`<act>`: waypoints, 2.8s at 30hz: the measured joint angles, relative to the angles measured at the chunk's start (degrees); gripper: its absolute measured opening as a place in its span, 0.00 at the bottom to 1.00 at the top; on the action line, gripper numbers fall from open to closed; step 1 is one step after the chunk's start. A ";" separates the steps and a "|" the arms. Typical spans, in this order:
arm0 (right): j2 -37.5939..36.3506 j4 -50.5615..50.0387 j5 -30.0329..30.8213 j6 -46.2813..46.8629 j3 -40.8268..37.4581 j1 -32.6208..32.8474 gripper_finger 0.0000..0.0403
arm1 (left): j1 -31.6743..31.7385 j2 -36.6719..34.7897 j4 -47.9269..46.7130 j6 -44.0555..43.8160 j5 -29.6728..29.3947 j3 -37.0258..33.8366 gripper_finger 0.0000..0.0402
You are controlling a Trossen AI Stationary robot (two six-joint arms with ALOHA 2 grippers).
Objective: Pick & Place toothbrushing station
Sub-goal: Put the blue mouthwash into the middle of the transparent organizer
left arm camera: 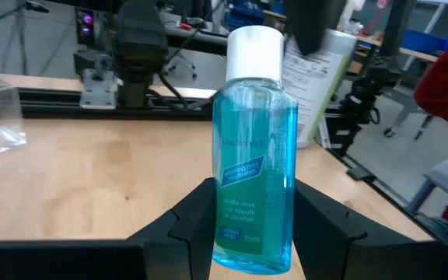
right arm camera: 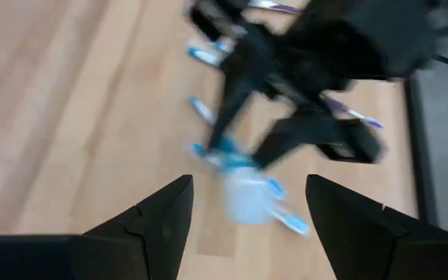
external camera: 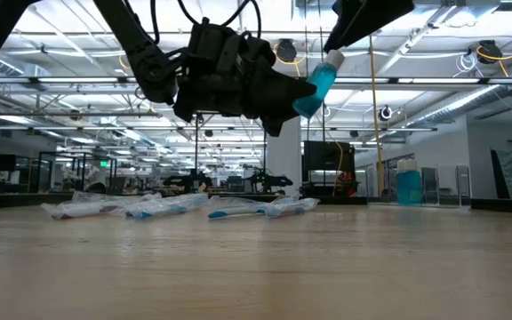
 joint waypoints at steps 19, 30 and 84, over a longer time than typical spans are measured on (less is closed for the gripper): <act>-0.07 1.80 -2.13 0.45 -1.26 0.33 0.60 | -1.41 -0.08 1.03 0.17 0.91 0.00 0.36; -0.08 1.98 -2.13 0.85 -2.19 0.28 0.58 | -1.78 -0.10 1.98 -0.50 -0.22 0.02 0.36; -0.10 0.52 -1.54 0.40 -2.21 0.24 0.23 | -3.57 0.00 0.78 2.95 -8.55 0.54 0.37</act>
